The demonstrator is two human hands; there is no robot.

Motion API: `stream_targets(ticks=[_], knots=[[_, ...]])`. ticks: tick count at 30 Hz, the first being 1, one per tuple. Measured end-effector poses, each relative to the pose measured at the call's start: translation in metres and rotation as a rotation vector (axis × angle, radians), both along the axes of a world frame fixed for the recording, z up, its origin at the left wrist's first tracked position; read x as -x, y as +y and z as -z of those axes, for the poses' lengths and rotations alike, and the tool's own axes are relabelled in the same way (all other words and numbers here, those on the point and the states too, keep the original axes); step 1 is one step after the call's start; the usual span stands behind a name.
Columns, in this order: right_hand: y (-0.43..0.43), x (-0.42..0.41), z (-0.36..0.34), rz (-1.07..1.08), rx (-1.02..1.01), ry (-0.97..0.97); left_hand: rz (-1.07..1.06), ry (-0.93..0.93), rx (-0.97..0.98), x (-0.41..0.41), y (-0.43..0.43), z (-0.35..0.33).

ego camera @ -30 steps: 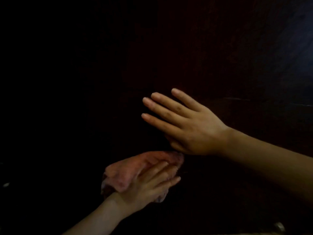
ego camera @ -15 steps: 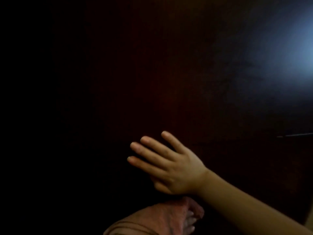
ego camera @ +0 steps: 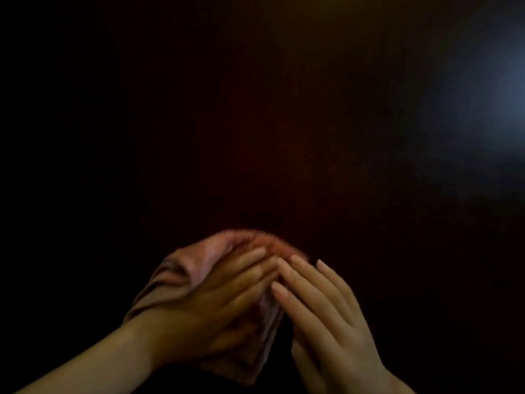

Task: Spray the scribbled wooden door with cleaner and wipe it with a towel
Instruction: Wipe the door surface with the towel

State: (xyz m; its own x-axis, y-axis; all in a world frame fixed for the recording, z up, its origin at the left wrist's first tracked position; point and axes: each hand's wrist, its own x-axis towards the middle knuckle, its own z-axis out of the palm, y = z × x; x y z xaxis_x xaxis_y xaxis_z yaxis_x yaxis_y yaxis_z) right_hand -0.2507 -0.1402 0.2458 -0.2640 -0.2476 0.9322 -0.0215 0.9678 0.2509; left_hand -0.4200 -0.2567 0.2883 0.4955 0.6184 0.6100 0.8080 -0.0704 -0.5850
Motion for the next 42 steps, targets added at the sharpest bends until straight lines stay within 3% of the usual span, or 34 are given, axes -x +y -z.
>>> stream_targets(ticks=[3, 5, 8, 10, 15, 18, 22, 26, 31, 36, 42], knots=[[-0.027, 0.015, -0.038, -0.076, 0.130, 0.195, 0.008, -0.077, -0.108, -0.015, 0.015, -0.057], [-0.034, 0.031, -0.064, -0.047, 0.234, 0.227, 0.144, -0.323, -0.170, -0.030, 0.021, -0.100], [-0.039, 0.050, -0.091, 0.177, 0.329, 0.251, 0.418, -0.776, -0.164, -0.041, 0.011, -0.121], [-0.042, 0.059, -0.111, 0.311, 0.390, 0.224, 0.463, -0.872, -0.201, -0.040, 0.001, -0.130], [-0.036, 0.086, -0.140, 0.554, 0.331, 0.341, 0.030, -0.213, -0.317, -0.015, 0.000, -0.148], [-0.026, 0.092, -0.141, 0.609, 0.242, 0.377, -0.242, -0.205, -0.477, 0.000, -0.004, -0.155], [-0.015, 0.095, -0.184, 0.630, 0.052, 0.442, -0.164, -0.050, -0.627, 0.005, -0.005, -0.182], [-0.016, 0.097, -0.276, 0.587, 0.005, 0.435, -0.187, -0.060, -0.718, 0.005, -0.004, -0.274], [-0.019, 0.092, -0.440, 0.537, 0.020, 0.393, -0.262, -0.074, -0.637, 0.003, -0.016, -0.442], [-0.022, 0.088, -0.597, 0.441, -0.006, 0.296, -0.440, -0.350, -0.538, -0.012, -0.034, -0.592], [-0.028, 0.064, -0.678, 0.331, 0.049, 0.047, -0.583, -0.520, -0.312, -0.019, -0.047, -0.664]])
